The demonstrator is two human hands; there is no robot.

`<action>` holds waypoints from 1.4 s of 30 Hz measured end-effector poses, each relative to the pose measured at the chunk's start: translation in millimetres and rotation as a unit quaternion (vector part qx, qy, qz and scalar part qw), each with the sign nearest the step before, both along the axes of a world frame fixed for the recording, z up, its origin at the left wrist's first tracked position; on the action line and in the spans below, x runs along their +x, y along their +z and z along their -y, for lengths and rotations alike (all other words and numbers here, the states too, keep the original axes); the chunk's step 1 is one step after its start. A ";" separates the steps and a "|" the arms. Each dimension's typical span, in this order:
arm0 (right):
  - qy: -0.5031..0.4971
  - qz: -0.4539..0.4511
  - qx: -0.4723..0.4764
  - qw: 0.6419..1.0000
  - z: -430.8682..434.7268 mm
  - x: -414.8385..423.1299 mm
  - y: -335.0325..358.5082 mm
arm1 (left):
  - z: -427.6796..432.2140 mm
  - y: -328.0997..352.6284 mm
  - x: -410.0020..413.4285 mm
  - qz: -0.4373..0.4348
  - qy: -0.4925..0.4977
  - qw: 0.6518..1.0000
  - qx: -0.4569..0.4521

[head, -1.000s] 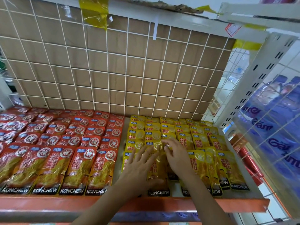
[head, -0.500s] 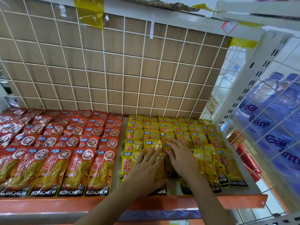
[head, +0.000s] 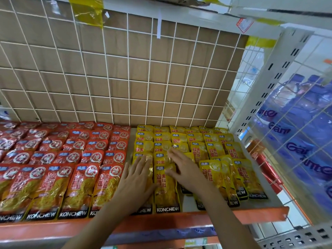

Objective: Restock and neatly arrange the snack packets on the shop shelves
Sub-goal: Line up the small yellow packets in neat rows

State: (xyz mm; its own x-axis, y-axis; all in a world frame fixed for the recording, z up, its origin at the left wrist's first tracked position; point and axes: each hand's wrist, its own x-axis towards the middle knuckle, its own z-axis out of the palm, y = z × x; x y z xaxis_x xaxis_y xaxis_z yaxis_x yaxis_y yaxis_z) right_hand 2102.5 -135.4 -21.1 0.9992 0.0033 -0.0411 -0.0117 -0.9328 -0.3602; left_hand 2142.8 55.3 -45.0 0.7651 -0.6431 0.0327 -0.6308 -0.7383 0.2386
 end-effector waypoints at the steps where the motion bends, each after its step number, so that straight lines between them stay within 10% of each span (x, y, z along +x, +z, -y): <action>1: 0.002 -0.006 -0.001 1.000 0.0 0.4 -0.9 | 0.1 -1.5 -1.3 -0.009 0.005 1.000 0.001; 42: -0.164 0.021 0.124 0.978 9.6 56.4 4.1 | 13.0 -4.5 -6.2 0.002 -0.091 0.993 0.077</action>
State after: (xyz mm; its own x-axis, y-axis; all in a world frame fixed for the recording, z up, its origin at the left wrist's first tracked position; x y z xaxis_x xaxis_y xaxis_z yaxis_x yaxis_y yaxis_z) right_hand 2158.9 -144.9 -17.0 0.9486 -0.3140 -0.0387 -0.2768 -0.7644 -0.5823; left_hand 2136.6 42.2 -49.5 0.6360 -0.7680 -0.0748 -0.7575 -0.6399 0.1290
